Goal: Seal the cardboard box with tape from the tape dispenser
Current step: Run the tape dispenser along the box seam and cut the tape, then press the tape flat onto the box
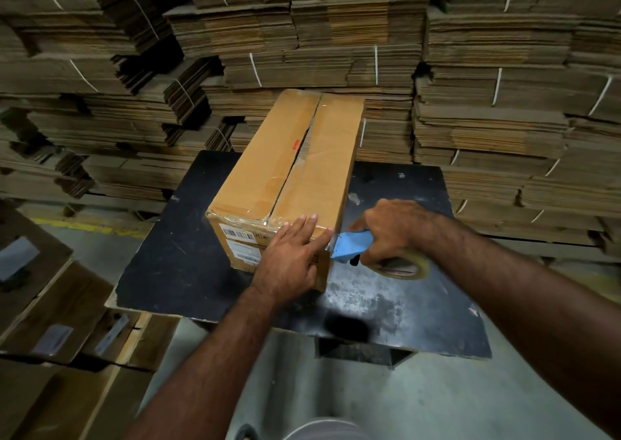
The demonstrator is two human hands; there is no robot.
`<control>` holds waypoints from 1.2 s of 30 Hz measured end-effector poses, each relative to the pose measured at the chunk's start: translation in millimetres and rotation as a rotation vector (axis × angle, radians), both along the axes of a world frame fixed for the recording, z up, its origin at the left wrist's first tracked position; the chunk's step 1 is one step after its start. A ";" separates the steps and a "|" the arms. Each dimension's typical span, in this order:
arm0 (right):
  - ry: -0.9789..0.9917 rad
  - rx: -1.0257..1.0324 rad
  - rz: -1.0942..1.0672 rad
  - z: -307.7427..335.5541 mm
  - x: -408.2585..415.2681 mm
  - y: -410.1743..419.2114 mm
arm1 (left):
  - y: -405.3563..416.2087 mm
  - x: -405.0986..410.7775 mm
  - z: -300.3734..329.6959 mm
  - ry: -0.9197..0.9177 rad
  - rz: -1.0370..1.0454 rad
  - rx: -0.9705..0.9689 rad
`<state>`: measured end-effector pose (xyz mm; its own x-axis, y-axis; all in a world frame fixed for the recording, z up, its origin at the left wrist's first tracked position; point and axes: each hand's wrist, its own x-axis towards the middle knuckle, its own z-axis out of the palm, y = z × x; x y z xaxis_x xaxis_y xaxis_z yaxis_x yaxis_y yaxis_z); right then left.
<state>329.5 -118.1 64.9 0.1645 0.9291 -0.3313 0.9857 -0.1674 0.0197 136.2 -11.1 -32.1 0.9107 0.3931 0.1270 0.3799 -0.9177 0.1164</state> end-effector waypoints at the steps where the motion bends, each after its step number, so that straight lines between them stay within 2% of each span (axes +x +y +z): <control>1: -0.004 -0.018 0.002 1.9 -2.4 3.4 | -0.2 0.1 0.9 0.007 -0.001 0.000; 7: -0.168 -0.102 0.014 14.1 -23.2 20.1 | -2.2 1.3 6.0 0.045 0.006 0.000; 15: -0.176 -0.245 -0.021 32.2 -44.0 28.0 | -3.7 2.4 11.7 0.097 0.010 -0.011; 17: -0.224 -0.307 -0.025 19.7 -46.1 17.7 | -1.6 0.6 13.0 0.106 0.010 -0.012; 19: -0.191 -0.314 -0.068 -9.3 -39.2 -2.1 | -0.2 0.0 11.2 0.073 0.006 -0.025; 26: -0.008 -0.208 -0.394 -87.9 -4.3 -58.9 | -0.8 -0.6 7.2 0.031 0.016 -0.052; 30: 0.102 0.038 -0.724 -124.0 9.8 -84.6 | -0.7 0.6 1.2 -0.013 0.014 -0.044; 33: 0.005 0.265 -0.838 -158.7 2.8 -87.2 | 0.2 2.8 -1.4 -0.033 0.006 -0.037; 36: -0.064 0.165 -0.884 -191.6 -5.3 -87.6 | 1.2 2.0 -3.0 -0.048 -0.002 -0.031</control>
